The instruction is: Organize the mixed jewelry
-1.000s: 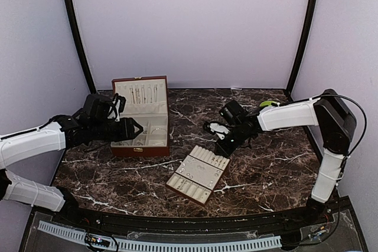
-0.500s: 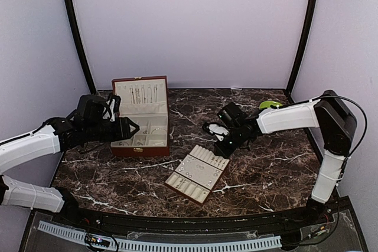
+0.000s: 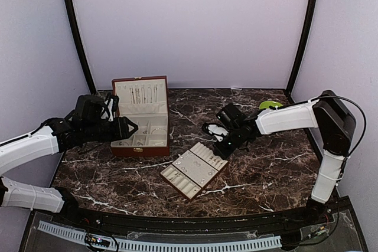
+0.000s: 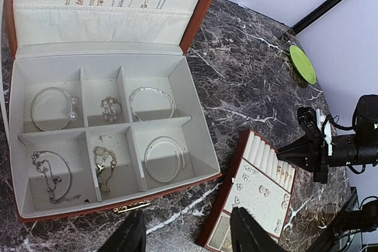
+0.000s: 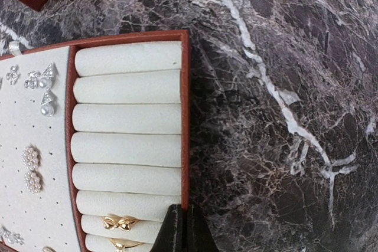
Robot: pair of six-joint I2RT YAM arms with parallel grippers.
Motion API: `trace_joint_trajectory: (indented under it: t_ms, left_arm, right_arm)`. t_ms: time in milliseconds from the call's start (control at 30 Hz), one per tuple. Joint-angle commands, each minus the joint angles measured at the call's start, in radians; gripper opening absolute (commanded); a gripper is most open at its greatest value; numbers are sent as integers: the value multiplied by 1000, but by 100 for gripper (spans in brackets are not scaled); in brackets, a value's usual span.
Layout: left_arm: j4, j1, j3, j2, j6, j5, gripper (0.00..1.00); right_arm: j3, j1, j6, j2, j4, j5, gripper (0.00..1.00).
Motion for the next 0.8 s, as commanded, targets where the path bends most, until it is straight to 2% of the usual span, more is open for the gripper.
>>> trace_joint_trajectory:
  t_ms: [0,500,767]
  left_arm:
    - [-4,6,-15,-23,-12,0,51]
    - [-5,17,-8,-10,-47,-13,51]
    - [-83,115,44,43,-46,30,51]
  right_arm:
    - [-27,0,33,39,-39,22,0]
    - [-102,0,277,-134,-46,41,0]
    - [-147,-17,432,-230,-76,31,0]
